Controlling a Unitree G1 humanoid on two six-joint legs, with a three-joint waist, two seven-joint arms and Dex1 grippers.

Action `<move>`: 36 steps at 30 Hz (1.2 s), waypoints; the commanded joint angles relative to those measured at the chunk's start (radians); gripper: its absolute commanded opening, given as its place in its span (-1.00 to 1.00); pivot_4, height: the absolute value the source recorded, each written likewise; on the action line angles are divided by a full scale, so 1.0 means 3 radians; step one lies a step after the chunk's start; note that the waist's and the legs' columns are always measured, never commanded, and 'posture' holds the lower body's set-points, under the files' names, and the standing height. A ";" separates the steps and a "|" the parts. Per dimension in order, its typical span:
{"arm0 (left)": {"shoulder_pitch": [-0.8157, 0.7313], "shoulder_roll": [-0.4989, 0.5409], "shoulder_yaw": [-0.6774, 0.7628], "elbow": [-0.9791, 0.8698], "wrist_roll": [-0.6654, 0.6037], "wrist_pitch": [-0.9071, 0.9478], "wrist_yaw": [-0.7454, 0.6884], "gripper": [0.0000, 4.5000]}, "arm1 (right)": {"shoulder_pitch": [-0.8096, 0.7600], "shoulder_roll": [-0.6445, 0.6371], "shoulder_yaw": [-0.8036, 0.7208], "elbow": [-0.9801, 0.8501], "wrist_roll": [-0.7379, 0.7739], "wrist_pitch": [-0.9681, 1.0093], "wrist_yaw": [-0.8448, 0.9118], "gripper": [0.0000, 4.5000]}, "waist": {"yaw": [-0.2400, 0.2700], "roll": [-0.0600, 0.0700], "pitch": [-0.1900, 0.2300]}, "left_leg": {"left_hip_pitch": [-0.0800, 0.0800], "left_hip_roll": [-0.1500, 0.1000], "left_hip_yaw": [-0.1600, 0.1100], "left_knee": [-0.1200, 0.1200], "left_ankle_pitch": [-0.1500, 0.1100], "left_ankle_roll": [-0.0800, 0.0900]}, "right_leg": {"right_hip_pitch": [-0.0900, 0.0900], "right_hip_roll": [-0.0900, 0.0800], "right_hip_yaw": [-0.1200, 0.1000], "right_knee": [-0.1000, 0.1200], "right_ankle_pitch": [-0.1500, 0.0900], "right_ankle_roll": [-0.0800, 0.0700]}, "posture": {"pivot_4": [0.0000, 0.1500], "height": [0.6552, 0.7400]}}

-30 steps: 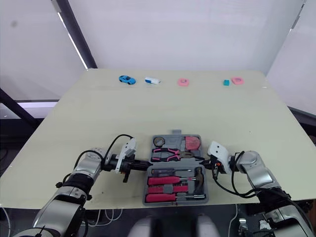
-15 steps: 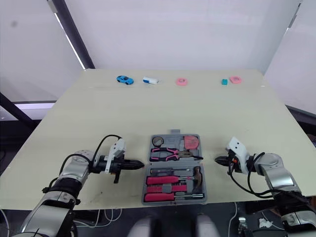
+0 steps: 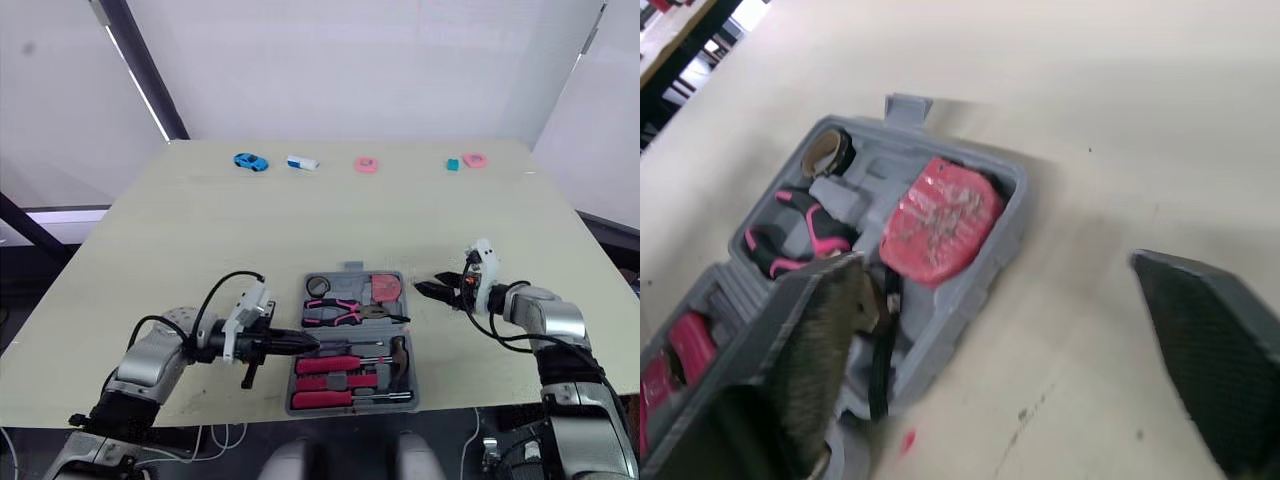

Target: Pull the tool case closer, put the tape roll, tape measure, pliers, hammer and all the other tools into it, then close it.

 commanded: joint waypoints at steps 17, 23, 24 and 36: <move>0.0177 0.0006 -0.0571 0.0006 0.0480 -0.0242 0.0386 -1.00 | -0.1105 0.0594 0.0169 0.1859 -0.0369 -0.0337 0.0504 0.98 | -0.0016 0.0003 0.0001 | 0.0002 0.0001 0.0001 -0.0003 0.0000 0.0000 | -0.0001 0.0001 0.0002 -0.0002 0.0001 -0.0001 | 1.00 1.00; 0.0241 0.0009 -0.0592 0.0011 0.0472 -0.0253 0.0419 -1.00 | -0.1120 0.0698 0.0040 0.1950 -0.0369 -0.0610 0.0472 0.98 | -0.0019 0.0004 0.0001 | 0.0001 0.0001 0.0003 -0.0003 0.0000 0.0000 | -0.0001 0.0000 0.0002 -0.0003 0.0001 0.0000 | 1.00 1.00; 0.0241 0.0008 -0.0587 0.0003 0.0460 -0.0242 0.0424 -1.00 | -0.1117 0.0705 0.0018 0.1944 -0.0348 -0.0618 0.0524 0.98 | -0.0018 0.0004 0.0001 | 0.0001 0.0001 0.0002 -0.0003 0.0000 0.0000 | -0.0001 0.0000 0.0002 -0.0002 0.0001 0.0000 | 1.00 1.00; 0.0220 0.0008 -0.0548 0.0032 0.0414 -0.0225 0.0442 -1.00 | -0.1060 0.0579 -0.0131 0.1685 -0.0201 -0.0562 0.1107 0.98 | -0.0017 0.0008 0.0004 | 0.0001 0.0001 0.0002 -0.0004 0.0000 0.0000 | -0.0001 0.0000 0.0002 -0.0002 0.0001 0.0000 | 1.00 1.00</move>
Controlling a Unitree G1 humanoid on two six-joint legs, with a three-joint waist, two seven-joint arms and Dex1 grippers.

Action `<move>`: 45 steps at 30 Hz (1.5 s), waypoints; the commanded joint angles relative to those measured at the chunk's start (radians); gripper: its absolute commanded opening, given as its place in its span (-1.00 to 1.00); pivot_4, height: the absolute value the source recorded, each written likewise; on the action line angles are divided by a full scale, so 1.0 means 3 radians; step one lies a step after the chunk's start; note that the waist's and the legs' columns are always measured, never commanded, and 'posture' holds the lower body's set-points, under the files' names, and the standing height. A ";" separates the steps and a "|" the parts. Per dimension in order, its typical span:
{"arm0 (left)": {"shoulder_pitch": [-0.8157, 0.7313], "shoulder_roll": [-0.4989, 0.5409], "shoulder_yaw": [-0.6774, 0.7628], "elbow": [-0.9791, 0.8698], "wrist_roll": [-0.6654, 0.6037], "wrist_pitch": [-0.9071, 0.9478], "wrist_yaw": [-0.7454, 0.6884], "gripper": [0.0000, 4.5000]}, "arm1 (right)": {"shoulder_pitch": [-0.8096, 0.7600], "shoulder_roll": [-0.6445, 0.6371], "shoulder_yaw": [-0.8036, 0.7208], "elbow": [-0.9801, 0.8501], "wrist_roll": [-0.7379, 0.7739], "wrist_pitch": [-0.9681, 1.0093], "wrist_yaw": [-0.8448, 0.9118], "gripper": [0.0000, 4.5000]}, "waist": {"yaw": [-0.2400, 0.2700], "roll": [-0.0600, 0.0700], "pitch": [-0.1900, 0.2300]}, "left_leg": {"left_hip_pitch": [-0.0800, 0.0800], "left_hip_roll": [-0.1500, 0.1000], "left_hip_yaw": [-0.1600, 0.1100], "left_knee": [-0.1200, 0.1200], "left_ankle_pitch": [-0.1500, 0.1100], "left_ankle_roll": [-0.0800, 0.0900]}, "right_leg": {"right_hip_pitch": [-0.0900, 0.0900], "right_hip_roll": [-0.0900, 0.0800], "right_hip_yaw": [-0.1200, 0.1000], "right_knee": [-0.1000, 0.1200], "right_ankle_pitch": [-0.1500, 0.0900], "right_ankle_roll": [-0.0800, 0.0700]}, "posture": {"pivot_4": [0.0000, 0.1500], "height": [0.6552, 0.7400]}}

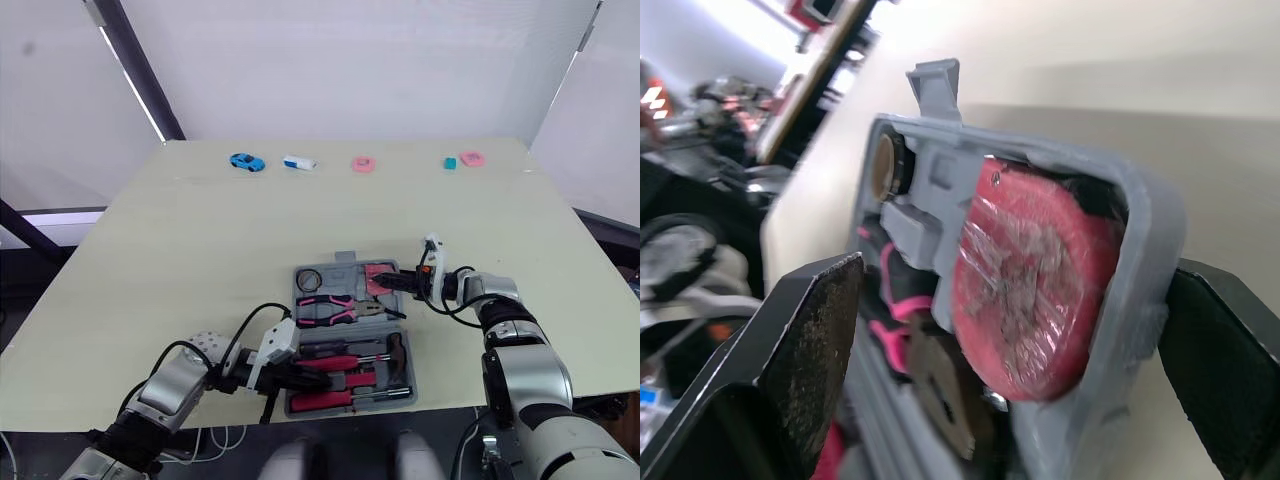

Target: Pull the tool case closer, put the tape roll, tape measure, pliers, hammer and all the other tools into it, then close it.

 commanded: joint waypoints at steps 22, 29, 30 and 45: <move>0.0600 0.0834 0.0927 -0.0272 -0.0694 -0.0001 -0.0401 -1.00 | 0.1361 -0.0681 -0.0019 -0.3098 0.1101 0.1363 0.0475 0.98 | 0.0020 0.0008 0.0006 | -0.0010 0.0003 -0.0004 -0.0010 0.0000 0.0000 | -0.0011 -0.0003 -0.0006 -0.0009 -0.0003 -0.0003 | 1.00 1.00; 0.0844 0.0775 0.1662 0.0025 -0.0935 -0.0137 -0.0127 -1.00 | 0.2301 -0.0967 -0.0402 -0.4213 0.1357 0.1380 -0.0047 0.98 | 0.0044 0.0006 0.0005 | -0.0014 0.0004 -0.0013 -0.0013 -0.0001 -0.0001 | -0.0009 -0.0011 -0.0010 -0.0025 -0.0009 -0.0012 | 1.00 1.00; 0.0831 0.0720 0.1753 0.0055 -0.0973 -0.0140 -0.0038 -0.89 | 0.2432 -0.0958 -0.0502 -0.4326 0.1350 0.1296 -0.0171 1.00 | 0.0049 0.0007 0.0006 | -0.0015 0.0003 -0.0013 -0.0013 -0.0001 -0.0001 | -0.0009 -0.0011 -0.0011 -0.0025 -0.0009 -0.0012 | 1.00 1.00; 0.1421 0.0667 0.2182 -0.0549 -0.0990 0.0021 0.0476 0.99 | 0.3973 -0.1024 -0.1292 -0.4250 0.0547 -0.1045 -0.0561 1.00 | 0.0023 0.0000 0.0006 | 0.0002 0.0005 -0.0007 -0.0012 -0.0001 -0.0001 | 0.0000 -0.0009 -0.0001 -0.0026 -0.0016 0.0003 | 1.00 1.00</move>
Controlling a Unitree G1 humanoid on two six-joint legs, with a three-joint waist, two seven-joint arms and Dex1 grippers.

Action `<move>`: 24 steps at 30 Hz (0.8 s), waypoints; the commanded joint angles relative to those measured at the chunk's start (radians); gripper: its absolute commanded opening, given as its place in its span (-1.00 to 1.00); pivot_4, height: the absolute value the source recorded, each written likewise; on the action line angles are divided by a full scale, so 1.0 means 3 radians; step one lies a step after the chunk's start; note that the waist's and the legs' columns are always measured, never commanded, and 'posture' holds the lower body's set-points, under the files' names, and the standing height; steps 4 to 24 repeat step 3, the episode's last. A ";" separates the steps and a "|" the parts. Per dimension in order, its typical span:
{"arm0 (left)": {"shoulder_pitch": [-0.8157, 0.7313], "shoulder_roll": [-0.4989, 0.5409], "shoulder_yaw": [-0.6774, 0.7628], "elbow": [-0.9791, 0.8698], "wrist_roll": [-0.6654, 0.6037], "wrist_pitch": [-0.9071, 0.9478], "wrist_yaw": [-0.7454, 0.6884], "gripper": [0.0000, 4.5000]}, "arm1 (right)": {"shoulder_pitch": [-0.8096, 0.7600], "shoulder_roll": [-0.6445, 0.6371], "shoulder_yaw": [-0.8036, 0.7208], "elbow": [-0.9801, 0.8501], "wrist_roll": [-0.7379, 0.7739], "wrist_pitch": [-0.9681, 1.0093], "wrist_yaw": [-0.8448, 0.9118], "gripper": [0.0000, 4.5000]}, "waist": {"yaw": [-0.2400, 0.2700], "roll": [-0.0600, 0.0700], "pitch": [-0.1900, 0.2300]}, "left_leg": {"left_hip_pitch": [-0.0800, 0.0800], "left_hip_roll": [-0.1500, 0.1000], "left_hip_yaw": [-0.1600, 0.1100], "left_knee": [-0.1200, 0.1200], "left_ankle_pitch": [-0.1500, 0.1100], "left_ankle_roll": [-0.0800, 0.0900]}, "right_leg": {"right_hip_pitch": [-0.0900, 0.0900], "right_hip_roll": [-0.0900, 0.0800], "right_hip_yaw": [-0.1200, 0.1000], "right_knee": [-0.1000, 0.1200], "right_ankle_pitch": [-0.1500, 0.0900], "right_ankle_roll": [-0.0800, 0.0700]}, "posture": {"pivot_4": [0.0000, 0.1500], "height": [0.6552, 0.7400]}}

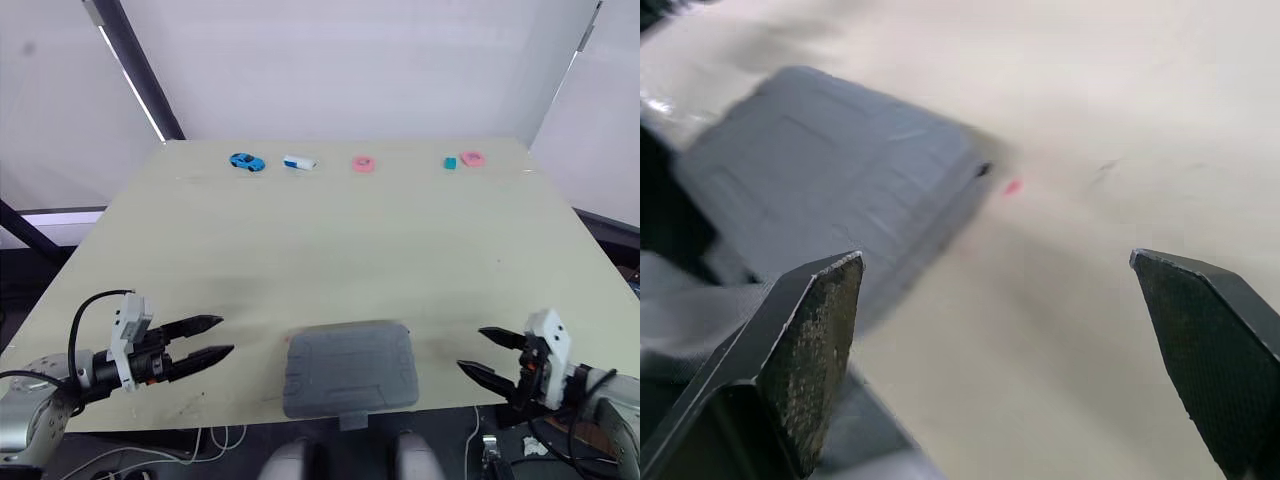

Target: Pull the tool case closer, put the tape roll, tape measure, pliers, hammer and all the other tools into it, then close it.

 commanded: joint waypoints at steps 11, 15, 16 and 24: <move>0.0029 0.0019 0.0080 -0.0039 0.0173 -0.0255 0.0118 0.99 | 0.0091 -0.0031 -0.0129 0.0115 0.0041 -0.0365 0.0002 1.00 | 0.0012 0.0000 0.0000 | 0.0001 0.0001 0.0000 0.0000 0.0000 0.0000 | 0.0001 -0.0003 0.0000 0.0000 0.0000 0.0000 | 1.00 1.00; 0.0029 0.0019 0.0080 -0.0039 0.0173 -0.0255 0.0118 0.99 | 0.0091 -0.0031 -0.0129 0.0115 0.0041 -0.0365 0.0002 1.00 | 0.0012 0.0000 0.0000 | 0.0001 0.0001 0.0000 0.0000 0.0000 0.0000 | 0.0001 -0.0003 0.0000 0.0000 0.0000 0.0000 | 1.00 1.00; 0.0029 0.0019 0.0080 -0.0039 0.0173 -0.0255 0.0118 0.99 | 0.0091 -0.0031 -0.0129 0.0115 0.0041 -0.0365 0.0002 1.00 | 0.0012 0.0000 0.0000 | 0.0001 0.0001 0.0000 0.0000 0.0000 0.0000 | 0.0001 -0.0003 0.0000 0.0000 0.0000 0.0000 | 1.00 1.00; 0.0029 0.0019 0.0080 -0.0039 0.0173 -0.0255 0.0118 0.99 | 0.0091 -0.0031 -0.0129 0.0115 0.0041 -0.0365 0.0002 1.00 | 0.0012 0.0000 0.0000 | 0.0001 0.0001 0.0000 0.0000 0.0000 0.0000 | 0.0001 -0.0003 0.0000 0.0000 0.0000 0.0000 | 1.00 1.00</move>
